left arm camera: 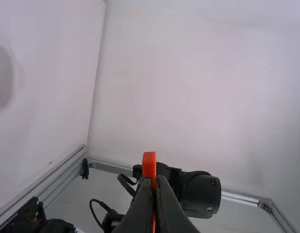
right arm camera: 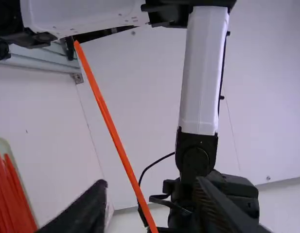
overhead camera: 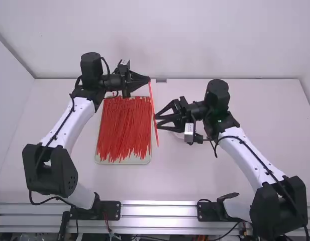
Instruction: Fasten the cable tie
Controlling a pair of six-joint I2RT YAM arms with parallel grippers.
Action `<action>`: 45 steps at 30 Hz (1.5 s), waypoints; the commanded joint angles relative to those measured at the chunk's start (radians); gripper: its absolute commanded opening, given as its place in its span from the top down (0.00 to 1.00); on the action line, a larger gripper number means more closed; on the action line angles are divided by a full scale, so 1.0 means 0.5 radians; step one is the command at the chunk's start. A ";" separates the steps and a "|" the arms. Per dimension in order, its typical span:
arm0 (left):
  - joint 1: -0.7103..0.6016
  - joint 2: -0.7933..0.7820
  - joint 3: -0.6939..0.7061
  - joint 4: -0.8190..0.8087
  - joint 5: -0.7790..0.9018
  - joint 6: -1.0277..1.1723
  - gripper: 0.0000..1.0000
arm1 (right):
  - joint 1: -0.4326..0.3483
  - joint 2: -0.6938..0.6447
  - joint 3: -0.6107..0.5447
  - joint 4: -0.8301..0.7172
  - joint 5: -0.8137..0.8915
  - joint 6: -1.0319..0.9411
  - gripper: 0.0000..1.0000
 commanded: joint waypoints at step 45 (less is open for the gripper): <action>-0.008 0.004 0.008 -0.023 0.031 2.345 0.98 | 0.031 0.003 -0.004 1.130 0.346 3.142 1.00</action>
